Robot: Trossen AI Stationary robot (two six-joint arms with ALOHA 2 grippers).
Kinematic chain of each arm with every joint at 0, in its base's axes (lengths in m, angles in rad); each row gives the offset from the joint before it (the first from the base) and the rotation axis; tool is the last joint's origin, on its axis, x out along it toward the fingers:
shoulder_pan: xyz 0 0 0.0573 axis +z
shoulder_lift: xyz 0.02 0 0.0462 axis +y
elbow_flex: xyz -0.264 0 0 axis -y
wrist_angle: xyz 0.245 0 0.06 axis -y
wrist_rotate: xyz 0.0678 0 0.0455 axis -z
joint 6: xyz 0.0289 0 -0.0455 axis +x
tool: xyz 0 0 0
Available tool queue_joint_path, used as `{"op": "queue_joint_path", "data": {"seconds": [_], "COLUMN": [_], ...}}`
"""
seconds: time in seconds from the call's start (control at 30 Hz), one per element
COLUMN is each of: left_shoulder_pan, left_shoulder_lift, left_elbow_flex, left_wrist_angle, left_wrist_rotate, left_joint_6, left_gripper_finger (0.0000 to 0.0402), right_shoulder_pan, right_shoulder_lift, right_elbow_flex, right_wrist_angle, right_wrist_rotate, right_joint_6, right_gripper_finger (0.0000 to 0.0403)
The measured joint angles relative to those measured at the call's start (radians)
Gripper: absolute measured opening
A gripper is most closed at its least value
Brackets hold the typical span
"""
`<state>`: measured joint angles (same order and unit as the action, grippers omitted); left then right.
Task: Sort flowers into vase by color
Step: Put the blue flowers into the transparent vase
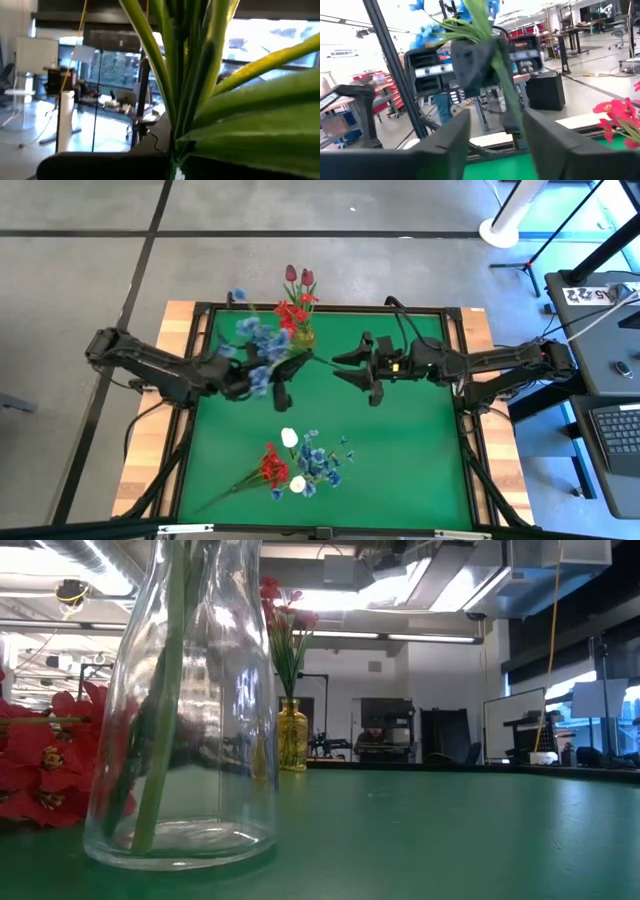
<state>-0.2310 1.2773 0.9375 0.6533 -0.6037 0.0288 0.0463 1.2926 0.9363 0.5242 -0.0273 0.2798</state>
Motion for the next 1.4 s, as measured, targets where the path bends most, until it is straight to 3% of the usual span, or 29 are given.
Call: {"op": "queue_joint_path", "data": {"seconds": [0.13, 0.27, 0.43, 0.67, 0.87, 1.1, 1.4], "left_shoulder_pan": [-0.085, -0.220, -0.436, -0.686, -0.734, -0.688, -0.601], "left_shoulder_lift": [-0.105, -0.235, -0.336, -0.309, -0.136, 0.037, 0.111], "left_elbow_flex": [0.000, 0.013, 0.079, 0.097, 0.096, 0.096, 0.096], "left_wrist_angle": [-0.094, -0.270, -0.522, -0.594, -0.601, -0.550, -0.491], "left_wrist_rotate": [-0.028, -0.027, -0.026, -0.040, -0.117, -0.211, -0.184], "left_joint_6": [0.030, -0.022, -0.129, -0.179, -0.234, -0.290, -0.298], "left_gripper_finger": [0.0010, 0.0010, 0.0009, 0.0009, 0.0010, 0.0012, 0.0012], "right_shoulder_pan": [0.000, 0.000, 0.000, -0.001, -0.001, -0.001, -0.001], "right_shoulder_lift": [-0.064, -0.134, -0.170, -0.157, -0.151, -0.151, -0.151], "right_elbow_flex": [0.000, 0.001, 0.001, 0.000, 0.000, 0.000, 0.000], "right_wrist_angle": [-0.076, -0.224, -0.409, -0.514, -0.514, -0.524, -0.529], "right_wrist_rotate": [0.012, 0.085, 0.176, 0.229, 0.256, 0.272, 0.272], "right_joint_6": [-0.030, -0.050, -0.046, -0.018, -0.017, -0.015, -0.015], "right_gripper_finger": [0.0242, 0.0283, 0.0295, 0.0296, 0.0296, 0.0296, 0.0296]}}
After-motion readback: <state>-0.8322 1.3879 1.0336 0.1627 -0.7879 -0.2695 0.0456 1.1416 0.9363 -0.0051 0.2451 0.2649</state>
